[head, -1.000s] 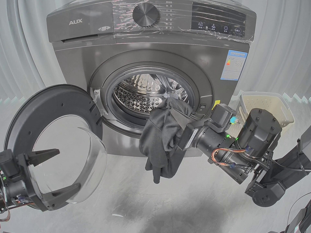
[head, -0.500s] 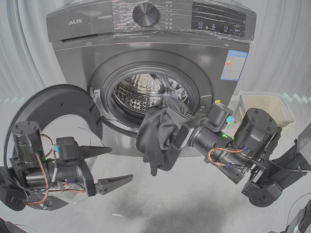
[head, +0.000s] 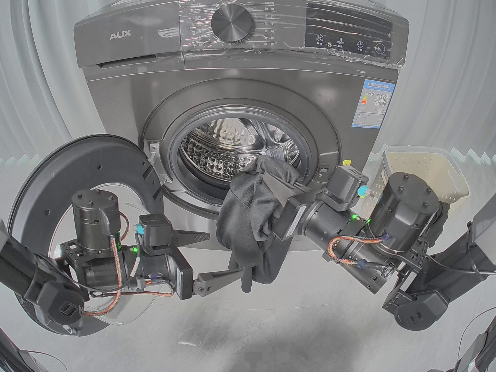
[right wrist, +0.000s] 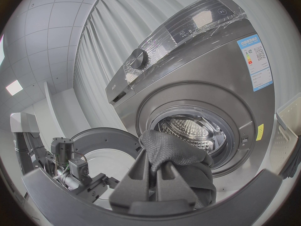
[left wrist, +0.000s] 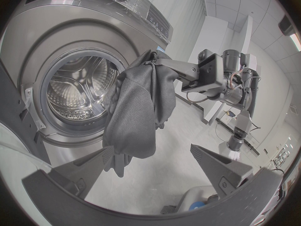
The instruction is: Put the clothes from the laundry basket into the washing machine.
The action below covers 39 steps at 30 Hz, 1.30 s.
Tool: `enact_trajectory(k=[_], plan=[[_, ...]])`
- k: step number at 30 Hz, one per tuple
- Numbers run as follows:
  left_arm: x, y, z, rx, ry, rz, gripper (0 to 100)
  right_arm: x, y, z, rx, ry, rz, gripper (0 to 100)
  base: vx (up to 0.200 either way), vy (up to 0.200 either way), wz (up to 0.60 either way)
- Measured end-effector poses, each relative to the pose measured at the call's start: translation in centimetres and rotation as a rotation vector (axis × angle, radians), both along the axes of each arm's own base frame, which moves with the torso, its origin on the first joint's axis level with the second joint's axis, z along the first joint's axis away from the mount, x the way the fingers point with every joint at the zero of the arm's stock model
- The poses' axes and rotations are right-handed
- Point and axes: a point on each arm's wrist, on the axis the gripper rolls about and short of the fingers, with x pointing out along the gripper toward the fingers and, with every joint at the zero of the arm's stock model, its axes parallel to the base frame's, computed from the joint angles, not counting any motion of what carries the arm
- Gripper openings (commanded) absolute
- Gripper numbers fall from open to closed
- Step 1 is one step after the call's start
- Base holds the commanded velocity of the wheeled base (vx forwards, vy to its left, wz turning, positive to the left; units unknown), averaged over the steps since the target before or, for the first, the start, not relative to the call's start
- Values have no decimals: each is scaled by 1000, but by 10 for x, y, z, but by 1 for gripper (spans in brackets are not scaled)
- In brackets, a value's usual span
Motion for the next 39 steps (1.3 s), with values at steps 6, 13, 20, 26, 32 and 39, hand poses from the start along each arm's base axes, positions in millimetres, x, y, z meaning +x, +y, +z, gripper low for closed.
enact_trajectory(k=[6, 13, 20, 26, 32, 39], plan=[[14, -11, -15, -2, 8, 5, 100, 0, 2, -1, 0, 0, 4, 0, 0, 0, 0], [31, -24, -23, -32, -11, 20, 100, -1, 3, -2, 1, 0, 9, 0, 0, 0, 0], [44, -34, -28, -83, -52, 57, 100, -2, 4, -3, 2, 3, 10, 0, 0, 0, 0], [50, -37, -37, -94, -73, 92, 0, -2, 4, -3, 3, 5, 10, 0, 0, 0, 0], [50, -36, -41, -90, -73, 97, 0, -2, 4, -4, 3, 5, 7, 0, 0, 0, 0], [51, -34, -35, -128, -136, 125, 0, -1, 3, -5, 6, 3, 2, 0, 0, 0, 0]])
